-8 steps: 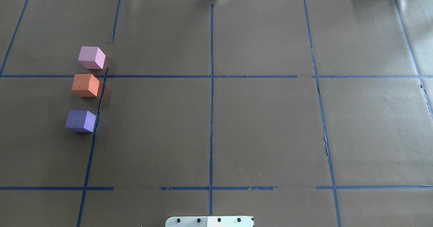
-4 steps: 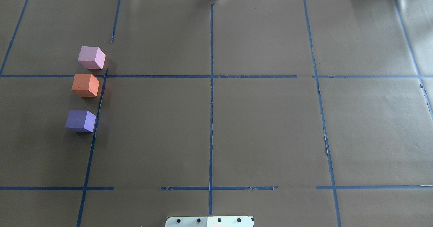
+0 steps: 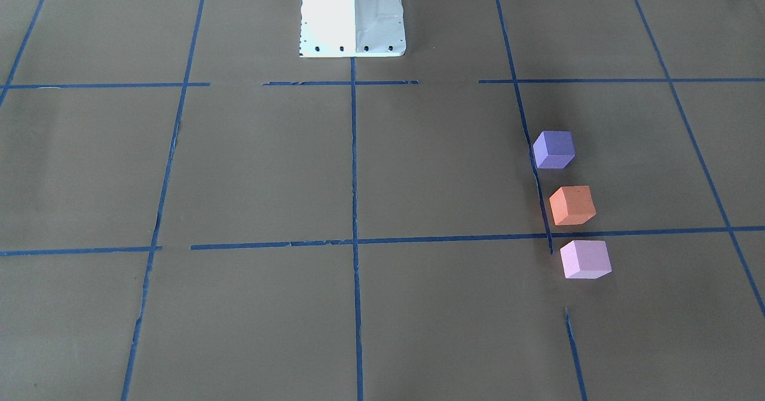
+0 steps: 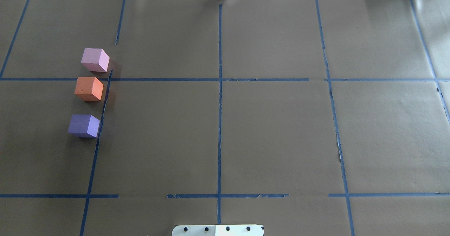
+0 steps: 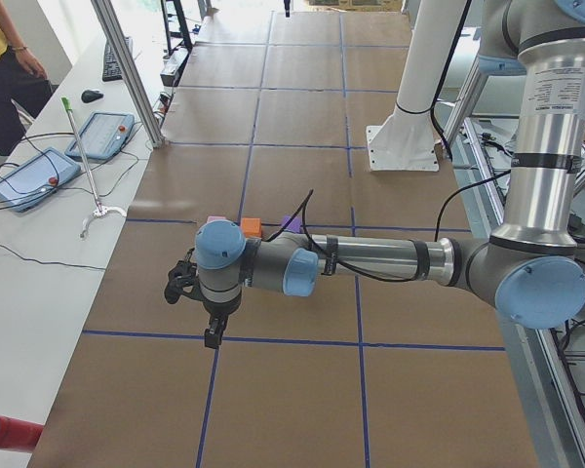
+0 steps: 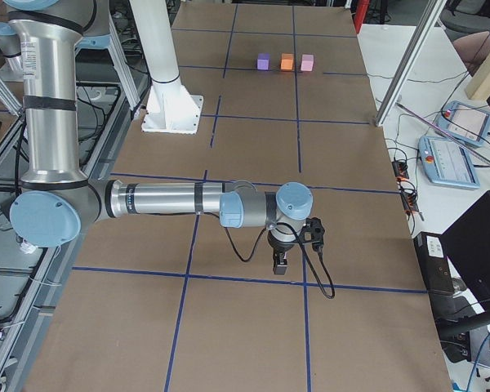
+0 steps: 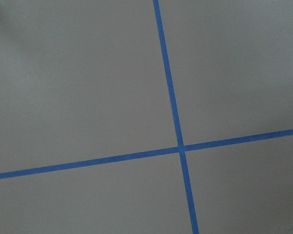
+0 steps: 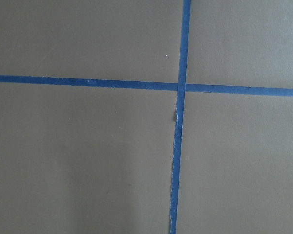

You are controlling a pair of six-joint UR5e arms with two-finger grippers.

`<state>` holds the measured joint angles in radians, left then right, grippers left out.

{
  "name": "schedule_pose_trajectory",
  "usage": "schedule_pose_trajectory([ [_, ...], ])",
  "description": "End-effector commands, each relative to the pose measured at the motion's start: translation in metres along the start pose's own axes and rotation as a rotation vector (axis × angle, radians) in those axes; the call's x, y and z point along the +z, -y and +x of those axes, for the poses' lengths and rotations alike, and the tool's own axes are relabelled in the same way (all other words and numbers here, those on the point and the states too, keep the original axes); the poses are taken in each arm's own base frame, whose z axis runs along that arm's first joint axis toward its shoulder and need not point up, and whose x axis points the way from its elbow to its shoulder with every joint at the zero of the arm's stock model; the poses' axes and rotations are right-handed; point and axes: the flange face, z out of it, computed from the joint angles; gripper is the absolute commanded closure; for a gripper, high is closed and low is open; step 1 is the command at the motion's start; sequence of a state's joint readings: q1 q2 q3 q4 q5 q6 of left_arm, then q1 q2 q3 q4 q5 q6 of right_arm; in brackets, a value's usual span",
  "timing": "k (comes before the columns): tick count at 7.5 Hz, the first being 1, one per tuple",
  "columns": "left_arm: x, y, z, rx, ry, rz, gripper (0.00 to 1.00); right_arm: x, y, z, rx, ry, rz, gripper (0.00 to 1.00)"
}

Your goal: Arrange blocks in a line

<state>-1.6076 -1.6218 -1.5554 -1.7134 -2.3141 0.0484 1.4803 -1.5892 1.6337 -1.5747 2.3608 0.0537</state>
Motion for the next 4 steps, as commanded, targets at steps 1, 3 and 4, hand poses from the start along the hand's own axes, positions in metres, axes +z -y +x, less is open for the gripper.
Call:
schedule_pose_trajectory([
  [1,0.002,-0.0011,-0.0018,-0.005,0.001,-0.006,0.0,-0.0001,0.0,-0.0001,-0.001,0.0,0.001,0.0],
  [3,0.0012,-0.0002,-0.0007,-0.005,-0.004,-0.006,0.0,-0.0001,0.0,-0.0001,-0.001,0.0,0.001,0.0],
  [4,0.0024,0.0054,0.0012,-0.024,-0.006,-0.033,0.0,-0.0001,0.0,-0.0001,-0.001,0.0,0.001,0.0],
])
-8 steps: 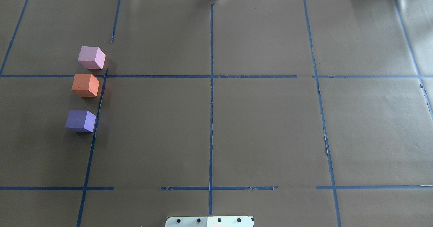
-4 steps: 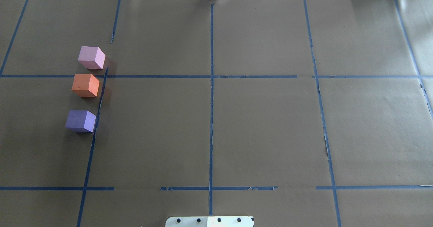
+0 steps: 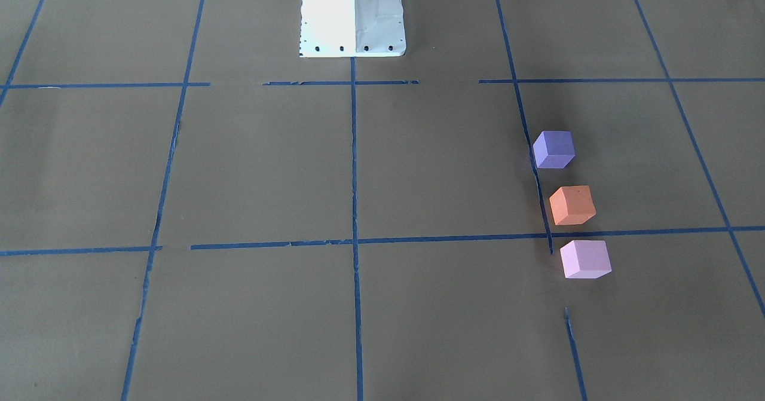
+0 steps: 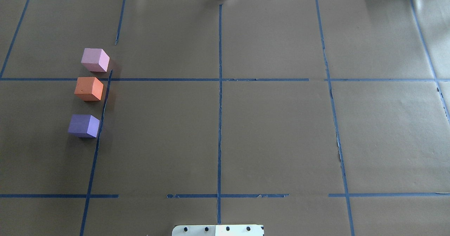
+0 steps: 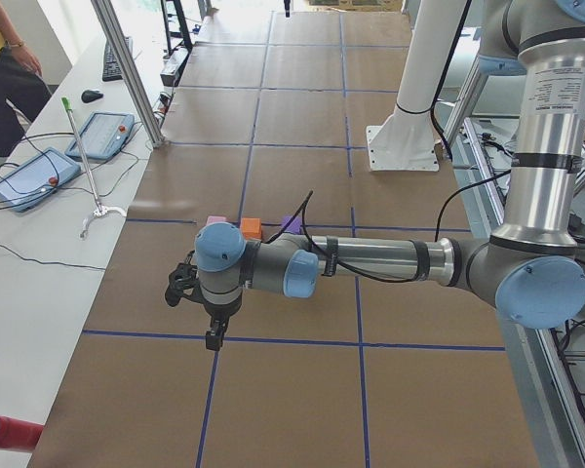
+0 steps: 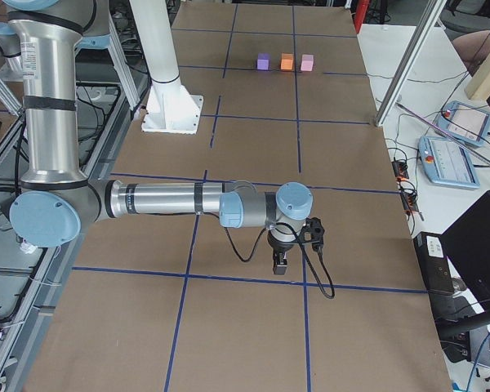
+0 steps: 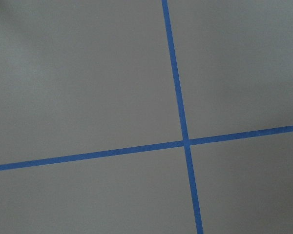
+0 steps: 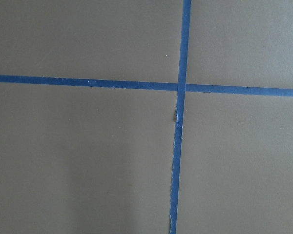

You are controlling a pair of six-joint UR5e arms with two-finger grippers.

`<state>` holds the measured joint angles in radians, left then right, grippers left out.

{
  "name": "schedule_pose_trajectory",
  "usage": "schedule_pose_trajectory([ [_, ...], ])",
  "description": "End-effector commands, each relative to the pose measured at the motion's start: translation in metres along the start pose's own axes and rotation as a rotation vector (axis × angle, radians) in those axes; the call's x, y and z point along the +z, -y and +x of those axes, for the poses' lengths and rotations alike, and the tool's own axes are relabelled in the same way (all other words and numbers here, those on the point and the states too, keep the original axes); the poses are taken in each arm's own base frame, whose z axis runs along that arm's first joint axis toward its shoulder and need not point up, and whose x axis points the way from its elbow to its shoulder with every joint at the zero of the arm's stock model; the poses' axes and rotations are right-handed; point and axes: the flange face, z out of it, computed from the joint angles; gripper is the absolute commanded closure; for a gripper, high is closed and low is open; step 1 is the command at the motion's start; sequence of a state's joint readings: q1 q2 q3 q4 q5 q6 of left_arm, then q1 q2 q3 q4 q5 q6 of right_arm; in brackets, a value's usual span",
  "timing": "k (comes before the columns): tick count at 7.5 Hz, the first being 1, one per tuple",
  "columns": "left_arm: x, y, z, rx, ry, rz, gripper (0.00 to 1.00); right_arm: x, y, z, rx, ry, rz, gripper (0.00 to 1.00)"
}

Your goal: Arrange blocks in a line

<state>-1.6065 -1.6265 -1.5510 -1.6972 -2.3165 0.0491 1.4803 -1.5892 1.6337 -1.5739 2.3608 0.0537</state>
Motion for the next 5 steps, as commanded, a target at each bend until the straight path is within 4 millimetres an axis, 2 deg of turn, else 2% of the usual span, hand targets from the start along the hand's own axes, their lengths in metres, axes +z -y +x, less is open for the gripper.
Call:
schedule_pose_trajectory([
  [1,-0.0034,0.0147,0.0051,-0.056,-0.005,-0.066,0.0,0.0,0.0,0.0,0.0,0.0,0.0,0.0],
  [2,-0.0099,0.0213,0.0076,-0.1,-0.008,-0.108,0.0,0.0,0.0,0.0,0.0,0.0,0.0,0.0],
  [5,-0.0085,0.0175,0.005,-0.117,-0.006,-0.126,0.0,0.0001,-0.0001,0.0001,0.001,0.0,-0.001,0.0],
])
